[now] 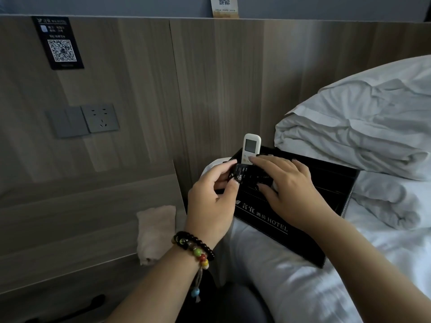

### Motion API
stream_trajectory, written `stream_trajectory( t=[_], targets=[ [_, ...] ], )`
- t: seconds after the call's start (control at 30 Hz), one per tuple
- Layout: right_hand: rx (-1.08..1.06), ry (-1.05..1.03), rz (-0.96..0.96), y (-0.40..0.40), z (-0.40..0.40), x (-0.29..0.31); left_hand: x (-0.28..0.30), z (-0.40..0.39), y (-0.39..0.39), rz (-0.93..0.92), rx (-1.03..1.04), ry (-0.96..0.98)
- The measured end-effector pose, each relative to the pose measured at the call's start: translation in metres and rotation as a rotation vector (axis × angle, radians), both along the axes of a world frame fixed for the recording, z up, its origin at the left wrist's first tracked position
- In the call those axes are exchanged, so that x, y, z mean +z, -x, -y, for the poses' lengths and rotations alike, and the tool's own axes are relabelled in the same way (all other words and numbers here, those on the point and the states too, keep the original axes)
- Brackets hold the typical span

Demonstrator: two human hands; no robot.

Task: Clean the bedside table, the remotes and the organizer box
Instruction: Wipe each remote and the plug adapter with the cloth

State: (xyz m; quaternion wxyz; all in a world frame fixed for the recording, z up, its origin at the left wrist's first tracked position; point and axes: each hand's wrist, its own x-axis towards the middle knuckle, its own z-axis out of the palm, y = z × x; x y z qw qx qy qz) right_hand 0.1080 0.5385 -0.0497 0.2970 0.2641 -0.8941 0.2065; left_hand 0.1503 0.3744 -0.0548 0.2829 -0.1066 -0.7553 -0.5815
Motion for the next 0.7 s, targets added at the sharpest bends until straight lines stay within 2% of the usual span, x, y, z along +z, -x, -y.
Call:
stream_trajectory(
  t=[0.1, 0.2, 0.27, 0.4, 0.53, 0.7],
  targets=[
    [0.111, 0.041, -0.045, 0.002, 0.005, 0.012, 0.007, 0.006, 0.0, -0.086, -0.009, 0.02],
    [0.171, 0.132, 0.011, 0.001, 0.003, 0.025, 0.016, 0.007, 0.002, -0.111, -0.028, -0.08],
    [0.114, 0.201, 0.009, 0.002, -0.002, 0.033, 0.021, 0.006, 0.001, -0.128, -0.065, -0.147],
    [-0.037, 0.547, 0.02, 0.0, -0.022, 0.045, 0.024, 0.004, 0.001, -0.102, -0.089, -0.186],
    [-0.183, 0.814, 0.0, -0.013, -0.042, 0.044, 0.007, -0.003, 0.005, 0.104, -0.092, -0.271],
    [-0.268, 0.908, 0.047, -0.022, -0.059, 0.032, -0.027, -0.013, 0.032, 0.635, -0.046, -0.415]
  ],
)
